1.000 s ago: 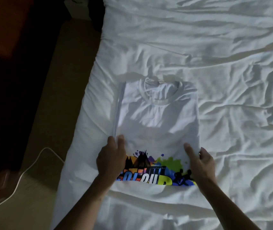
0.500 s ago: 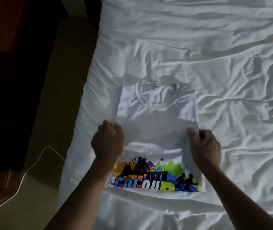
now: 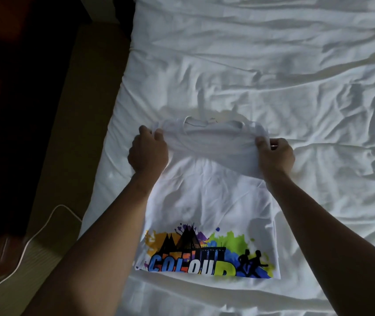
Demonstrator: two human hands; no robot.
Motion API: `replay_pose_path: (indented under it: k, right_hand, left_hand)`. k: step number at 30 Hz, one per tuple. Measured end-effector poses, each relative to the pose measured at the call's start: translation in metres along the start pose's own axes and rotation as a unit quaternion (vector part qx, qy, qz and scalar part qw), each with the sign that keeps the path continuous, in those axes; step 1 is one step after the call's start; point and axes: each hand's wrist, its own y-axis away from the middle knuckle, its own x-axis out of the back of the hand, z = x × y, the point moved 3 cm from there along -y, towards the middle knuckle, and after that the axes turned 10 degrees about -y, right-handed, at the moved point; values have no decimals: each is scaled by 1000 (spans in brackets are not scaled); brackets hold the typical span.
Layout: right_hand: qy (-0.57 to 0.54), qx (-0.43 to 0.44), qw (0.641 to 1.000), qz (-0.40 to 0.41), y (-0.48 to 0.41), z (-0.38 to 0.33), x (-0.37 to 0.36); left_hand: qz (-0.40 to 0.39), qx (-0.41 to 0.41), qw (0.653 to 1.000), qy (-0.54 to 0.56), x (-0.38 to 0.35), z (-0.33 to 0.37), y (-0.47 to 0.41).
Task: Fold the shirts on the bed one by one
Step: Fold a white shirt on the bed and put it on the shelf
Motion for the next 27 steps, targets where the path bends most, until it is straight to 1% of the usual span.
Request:
replay_pose_path:
  k: [3,5,7,11,13,16,19,22,24,25,26,27]
  right_hand:
    - [-20,50,999,6,0,-9,-1]
    - [-25,76,997,-5,-2,-15,-4]
    - [-36,62,997,-9,-6,-18,-5]
    - [-117,5,993,-15,-12,-21,-1]
    - [-97,3,995,-28,-15,-21,1]
    - [-34,32,998,-46,-19,-19,-1]
    - [5,33,999,-36,-26,-18,-1]
    - [18,15,1000,-12,-33,-17,1]
    - [19,34,999,-1,-30,-17,0]
    - [21,63,998,17,-24,-19,0]
    - [31,110,993,42,-15,-21,2]
    - [53,174,981,63,-2,-24,2]
  left_hand:
    - [55,-35,998,-27,8,5,5]
    - [63,-59,996,-27,7,7,4]
    - [39,-50,998,-10,4,7,-4]
    - [-28,-17,999,31,0,5,-20]
    - [-42,-13,998,44,1,4,-26]
    - [-43,-14,997,68,3,2,-28]
    - [-39,-29,996,71,4,-1,-28]
    - [-20,-29,997,75,6,-3,-28]
    - [-2,-33,996,80,10,0,-22]
    - [33,-48,996,66,14,2,-16]
    - [85,-79,992,40,19,4,-6]
    - [129,-127,983,10,21,8,8]
